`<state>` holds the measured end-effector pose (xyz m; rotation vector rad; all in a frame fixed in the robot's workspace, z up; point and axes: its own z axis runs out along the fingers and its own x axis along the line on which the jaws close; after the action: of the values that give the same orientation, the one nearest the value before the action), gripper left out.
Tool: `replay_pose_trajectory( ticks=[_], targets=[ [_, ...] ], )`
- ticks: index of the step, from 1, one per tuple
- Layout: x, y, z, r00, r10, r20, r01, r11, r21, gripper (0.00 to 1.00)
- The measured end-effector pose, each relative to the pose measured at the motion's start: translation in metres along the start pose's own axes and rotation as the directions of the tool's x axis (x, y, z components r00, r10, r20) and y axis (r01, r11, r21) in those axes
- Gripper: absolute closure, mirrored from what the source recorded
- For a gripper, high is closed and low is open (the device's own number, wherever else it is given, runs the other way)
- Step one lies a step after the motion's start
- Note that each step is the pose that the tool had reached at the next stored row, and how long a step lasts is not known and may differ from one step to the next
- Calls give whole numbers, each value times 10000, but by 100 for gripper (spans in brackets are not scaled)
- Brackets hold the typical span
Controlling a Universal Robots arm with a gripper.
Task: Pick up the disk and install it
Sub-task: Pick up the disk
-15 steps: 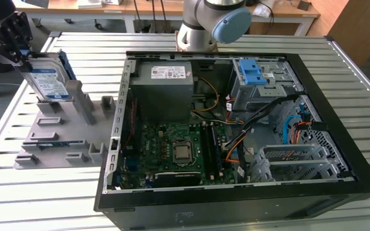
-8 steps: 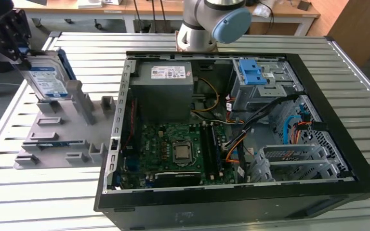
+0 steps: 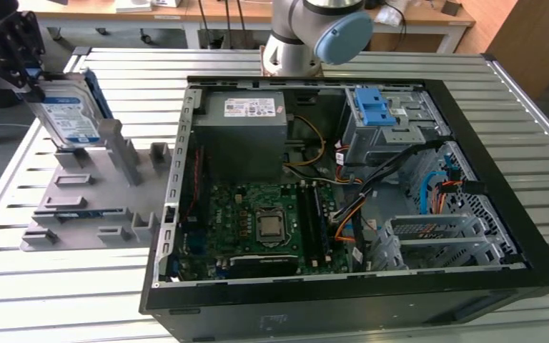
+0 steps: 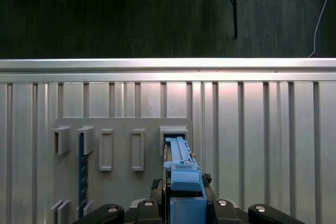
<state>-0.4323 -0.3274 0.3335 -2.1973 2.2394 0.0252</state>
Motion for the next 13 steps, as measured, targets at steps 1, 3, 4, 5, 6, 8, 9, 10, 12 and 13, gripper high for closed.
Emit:
replay_pose_trajectory(
  ticks=[1,3,4,5,6,8,9,10,12,13],
  targets=[
    [0,0,-4,10000,-1,-1,1,10000,-1,64],
    [0,0,-10,10000,0,0,0,10000,0,64],
    [0,0,-12,10000,0,0,0,10000,1,64],
    [0,1,-15,10000,0,0,0,10000,0,64],
    [0,1,-18,10000,0,0,0,10000,-1,64],
    [0,3,-32,10000,0,0,0,10000,0,64],
    [0,6,-41,10000,0,0,0,10000,-1,64],
    [-1,6,-43,10000,0,0,0,10000,-2,64],
    [-1,6,-47,10000,0,-1,0,10000,-2,64],
    [-1,6,-50,10000,0,-1,0,10000,-3,64]
  ],
)
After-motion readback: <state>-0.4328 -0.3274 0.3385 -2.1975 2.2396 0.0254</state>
